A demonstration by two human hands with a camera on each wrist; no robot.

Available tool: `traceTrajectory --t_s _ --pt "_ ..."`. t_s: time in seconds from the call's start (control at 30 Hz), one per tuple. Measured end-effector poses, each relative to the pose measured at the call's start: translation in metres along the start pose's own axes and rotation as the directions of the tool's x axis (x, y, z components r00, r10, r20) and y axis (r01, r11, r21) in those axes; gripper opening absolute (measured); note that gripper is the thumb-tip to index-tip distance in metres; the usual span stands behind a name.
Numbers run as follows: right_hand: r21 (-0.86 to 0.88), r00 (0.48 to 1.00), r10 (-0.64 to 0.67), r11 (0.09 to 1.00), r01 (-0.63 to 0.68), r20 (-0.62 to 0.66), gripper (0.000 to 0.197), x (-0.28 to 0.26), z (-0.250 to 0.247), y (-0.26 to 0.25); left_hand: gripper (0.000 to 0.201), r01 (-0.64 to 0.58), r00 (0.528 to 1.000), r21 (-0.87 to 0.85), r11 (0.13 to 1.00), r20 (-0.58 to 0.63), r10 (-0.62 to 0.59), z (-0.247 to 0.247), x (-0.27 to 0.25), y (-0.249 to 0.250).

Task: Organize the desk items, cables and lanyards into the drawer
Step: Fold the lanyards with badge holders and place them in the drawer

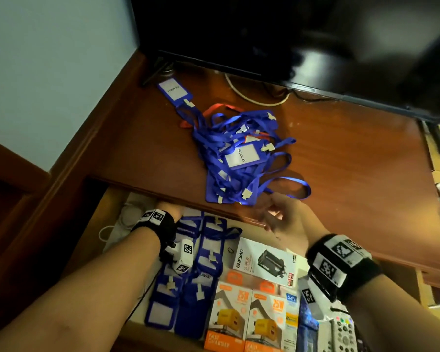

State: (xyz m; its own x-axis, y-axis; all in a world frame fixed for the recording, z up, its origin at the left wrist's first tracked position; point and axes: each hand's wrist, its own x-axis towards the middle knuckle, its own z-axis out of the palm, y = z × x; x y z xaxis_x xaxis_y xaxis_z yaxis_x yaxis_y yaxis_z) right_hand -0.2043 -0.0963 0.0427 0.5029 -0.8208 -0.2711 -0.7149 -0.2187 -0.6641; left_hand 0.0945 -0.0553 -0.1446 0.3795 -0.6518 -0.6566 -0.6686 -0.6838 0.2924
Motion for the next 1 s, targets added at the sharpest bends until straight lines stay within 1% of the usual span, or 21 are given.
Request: traceTrajectory --t_s 0.17,0.2,0.23,0.27,0.3,0.33,0.37,0.4,0.43,0.47,0.53,0.6,0.63,0.67,0.7,0.73,0.8,0.83,0.87,0.9,1.0 --pt "0.0 1.0 -0.006 1.0 0.006 0.009 0.006 0.016 -0.001 0.003 0.052 -0.087 0.995 0.082 0.993 0.051 0.083 -0.007 -0.006 0.001" --pt "-0.001 1.0 -0.002 1.0 0.002 0.008 0.006 0.02 -0.001 0.003 0.059 -0.142 0.989 0.094 0.985 0.05 0.138 -0.008 -0.004 0.0" --pt "-0.003 1.0 0.002 1.0 -0.002 0.0 0.007 0.025 -0.001 0.004 0.064 -0.131 0.99 0.049 0.99 0.057 0.129 -0.011 -0.014 0.006" --pt "-0.006 1.0 0.006 1.0 -0.006 -0.012 0.009 0.03 -0.002 0.002 0.067 -0.143 0.989 0.08 0.986 0.05 0.14 -0.007 -0.003 0.003" --pt "-0.006 0.999 0.014 1.0 -0.014 -0.031 0.011 0.035 -0.003 0.002 0.07 -0.09 0.995 0.064 0.994 0.044 0.088 -0.004 -0.001 -0.001" --pt "-0.008 0.999 0.02 1.0 -0.021 -0.05 0.013 0.04 -0.003 0.0 0.076 -0.106 0.991 0.087 0.991 0.09 0.098 -0.001 0.004 -0.005" --pt "-0.019 0.997 0.024 1.0 -0.025 -0.067 0.017 0.045 -0.003 -0.001 0.087 -0.061 0.993 0.114 0.992 0.104 0.049 -0.005 -0.001 -0.003" --pt "-0.033 0.996 0.024 0.999 -0.027 -0.086 0.023 0.05 -0.004 -0.001 0.098 -0.024 0.997 0.075 0.997 0.069 0.019 0.004 0.016 -0.013" --pt "-0.053 0.994 0.018 0.998 -0.024 -0.106 0.031 0.055 -0.004 -0.002 0.094 0.004 1.0 0.114 0.993 0.011 -0.005 0.006 0.013 -0.012" --pt "-0.067 0.993 0.012 0.998 -0.021 -0.119 0.04 0.06 -0.003 -0.002 0.087 -0.044 0.998 0.161 0.986 -0.042 0.051 0.014 0.028 -0.019" --pt "-0.098 0.993 -0.003 0.995 -0.009 -0.119 0.053 0.068 -0.002 -0.005 0.085 -0.056 0.998 0.174 0.983 0.046 0.049 0.004 0.007 -0.007" --pt "-0.167 0.991 -0.025 0.986 0.003 -0.13 0.06 0.075 -0.002 -0.01 0.049 -0.138 0.987 0.257 0.956 -0.04 0.153 -0.005 -0.02 0.006" --pt "-0.208 0.989 -0.034 0.978 0.003 -0.144 0.061 0.079 -0.002 -0.014 0.036 -0.164 0.976 0.259 0.952 -0.094 0.194 -0.007 -0.032 0.012" --pt "-0.248 0.987 -0.052 0.969 0.012 -0.153 0.061 0.085 -0.002 -0.018 0.031 -0.199 0.956 0.309 0.93 -0.149 0.254 -0.009 -0.045 0.014" --pt "-0.287 0.986 -0.077 0.957 0.033 -0.145 0.062 0.091 -0.002 -0.021 0.03 -0.216 0.947 0.309 0.926 -0.164 0.276 -0.007 -0.052 0.014" --pt "-0.321 0.988 -0.104 0.945 0.062 -0.117 0.064 0.098 -0.002 -0.023 0.03 -0.305 0.899 0.331 0.893 -0.21 0.385 -0.002 -0.057 0.007" --pt "-0.378 0.995 -0.101 0.922 0.087 -0.017 0.071 0.11 0.001 -0.023 0.03 -0.345 0.881 0.354 0.869 -0.199 0.43 0.0 -0.061 -0.001" --pt "-0.401 0.998 -0.056 0.914 0.065 0.036 0.072 0.113 0.002 -0.023 0.032 -0.338 0.904 0.33 0.881 -0.145 0.402 0.002 -0.059 -0.003" --pt "-0.427 0.998 -0.002 0.904 0.031 0.067 0.071 0.115 0.002 -0.024 0.034 -0.354 0.898 0.337 0.873 -0.137 0.417 0.003 -0.058 -0.006" --pt "-0.461 0.998 0.03 0.888 0.002 0.062 0.068 0.114 0.003 -0.025 0.036 -0.335 0.912 0.349 0.875 -0.112 0.394 0.002 -0.057 -0.006" --pt "-0.551 0.998 0.05 0.832 -0.068 -0.048 0.068 0.108 0.001 -0.031 0.042 -0.317 0.925 0.404 0.858 -0.069 0.374 -0.002 -0.058 -0.006"
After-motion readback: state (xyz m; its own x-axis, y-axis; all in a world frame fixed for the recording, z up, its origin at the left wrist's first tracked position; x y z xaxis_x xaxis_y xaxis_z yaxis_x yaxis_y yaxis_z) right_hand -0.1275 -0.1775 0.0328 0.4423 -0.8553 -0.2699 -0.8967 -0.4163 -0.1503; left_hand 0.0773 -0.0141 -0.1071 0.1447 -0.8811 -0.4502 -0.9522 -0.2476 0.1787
